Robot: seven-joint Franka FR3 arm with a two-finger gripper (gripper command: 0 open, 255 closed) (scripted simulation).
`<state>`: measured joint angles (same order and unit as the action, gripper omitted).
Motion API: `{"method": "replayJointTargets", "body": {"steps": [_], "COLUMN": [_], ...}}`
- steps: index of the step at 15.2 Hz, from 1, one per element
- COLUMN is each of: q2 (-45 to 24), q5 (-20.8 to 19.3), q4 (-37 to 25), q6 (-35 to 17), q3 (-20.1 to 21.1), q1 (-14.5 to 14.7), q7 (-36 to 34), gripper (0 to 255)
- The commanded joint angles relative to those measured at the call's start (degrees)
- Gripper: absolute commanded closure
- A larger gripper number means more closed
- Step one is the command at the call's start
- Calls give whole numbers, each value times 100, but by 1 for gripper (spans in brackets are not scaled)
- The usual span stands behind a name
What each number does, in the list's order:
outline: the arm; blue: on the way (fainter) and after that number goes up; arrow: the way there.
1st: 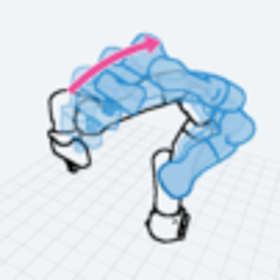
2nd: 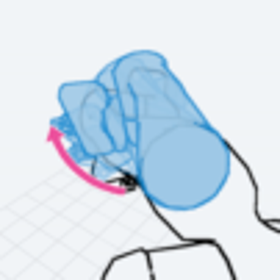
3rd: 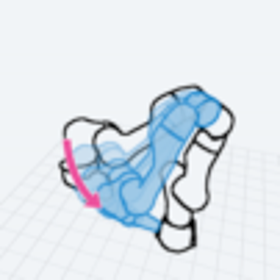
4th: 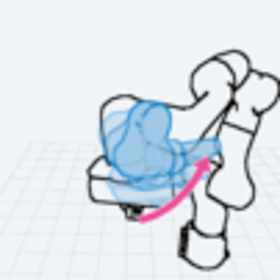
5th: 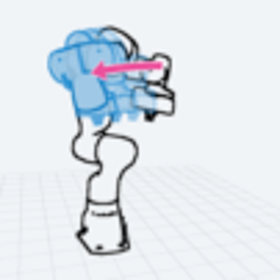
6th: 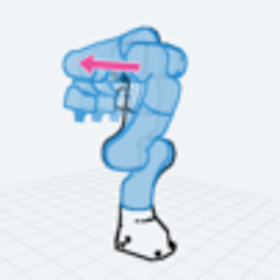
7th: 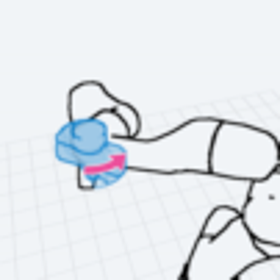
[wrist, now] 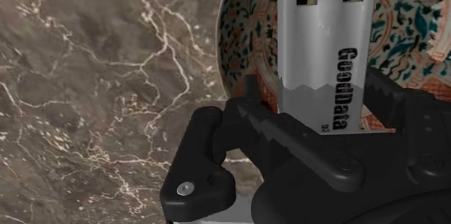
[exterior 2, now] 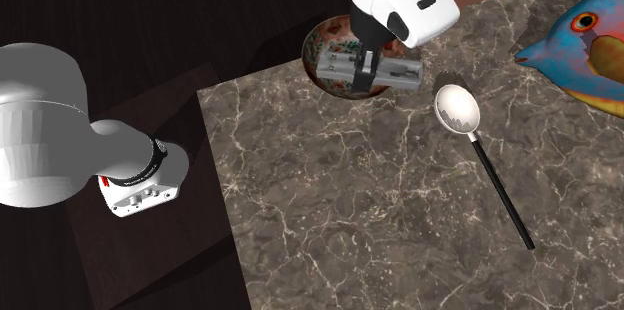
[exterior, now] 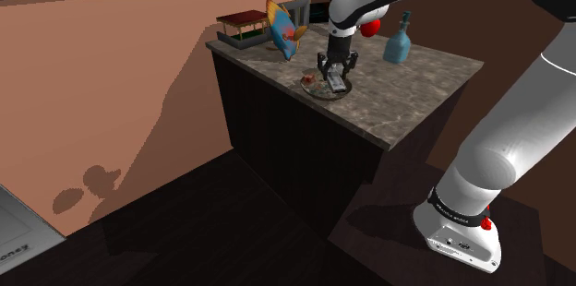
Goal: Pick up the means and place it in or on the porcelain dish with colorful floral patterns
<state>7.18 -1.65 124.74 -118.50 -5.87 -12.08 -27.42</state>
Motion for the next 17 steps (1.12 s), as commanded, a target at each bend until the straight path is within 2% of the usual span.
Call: {"method": "replayJointTargets", "body": {"steps": [1,5,9,17], "q2": [-12,-2,192,192], "q5": [1,-1,-10,-10], "q4": [7,27,-507,-507], "q6": [14,6,734,734], "q3": [2,1,18,18], "q1": [1,1,8,8], "q7": [-2,-2,-12,-12], "gripper": [0,0,0,0]}}
